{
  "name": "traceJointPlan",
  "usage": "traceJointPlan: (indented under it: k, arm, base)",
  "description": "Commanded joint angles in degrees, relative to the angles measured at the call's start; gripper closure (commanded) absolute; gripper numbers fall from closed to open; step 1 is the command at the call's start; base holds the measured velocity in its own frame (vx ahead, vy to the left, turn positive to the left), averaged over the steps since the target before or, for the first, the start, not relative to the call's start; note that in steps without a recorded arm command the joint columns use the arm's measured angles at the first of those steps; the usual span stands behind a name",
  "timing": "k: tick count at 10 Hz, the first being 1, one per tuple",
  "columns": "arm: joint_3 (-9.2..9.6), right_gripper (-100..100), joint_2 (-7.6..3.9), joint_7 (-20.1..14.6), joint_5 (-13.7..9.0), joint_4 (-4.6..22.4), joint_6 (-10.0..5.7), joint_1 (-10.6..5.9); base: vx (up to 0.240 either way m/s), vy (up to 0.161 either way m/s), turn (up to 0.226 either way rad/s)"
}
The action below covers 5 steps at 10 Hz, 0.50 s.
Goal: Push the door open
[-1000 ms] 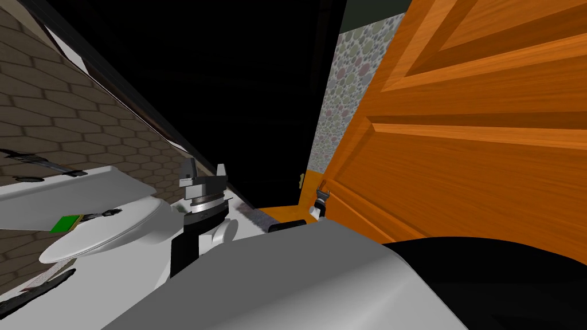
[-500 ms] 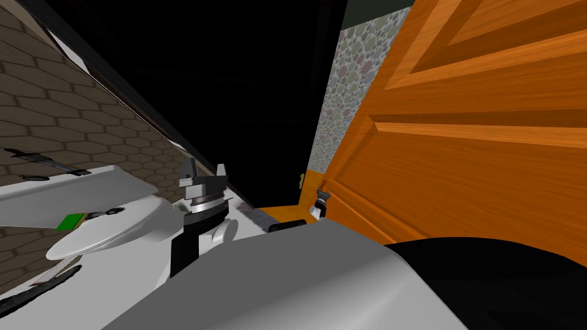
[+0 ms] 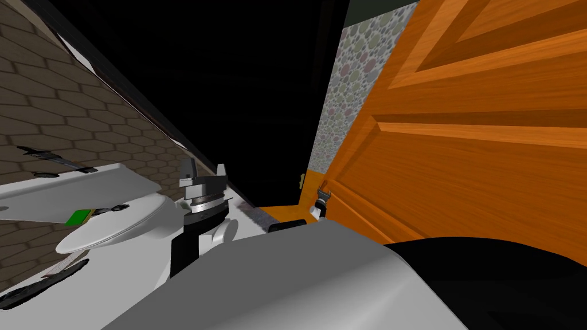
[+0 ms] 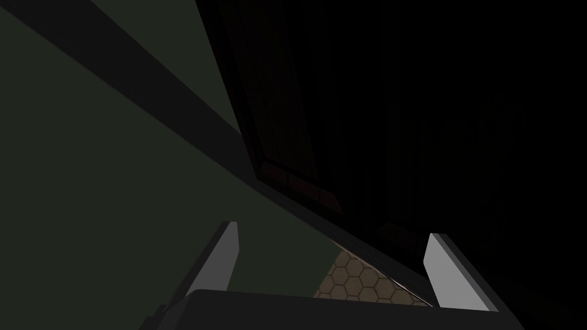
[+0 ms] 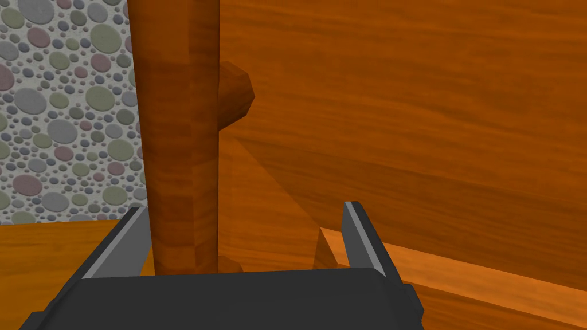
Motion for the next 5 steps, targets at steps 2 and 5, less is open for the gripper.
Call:
traceJointPlan:
  k: [2,5]
  arm:
    - [-2.63,100,-1.57,0.1,-0.3,0.7,-1.61,-0.48]
    - [-2.63,100,-1.57,0.1,-0.3,0.7,-1.61,-0.48]
  base:
    - [0.015,-0.025,0.034]
    - [0.001,-0.008,0.004]
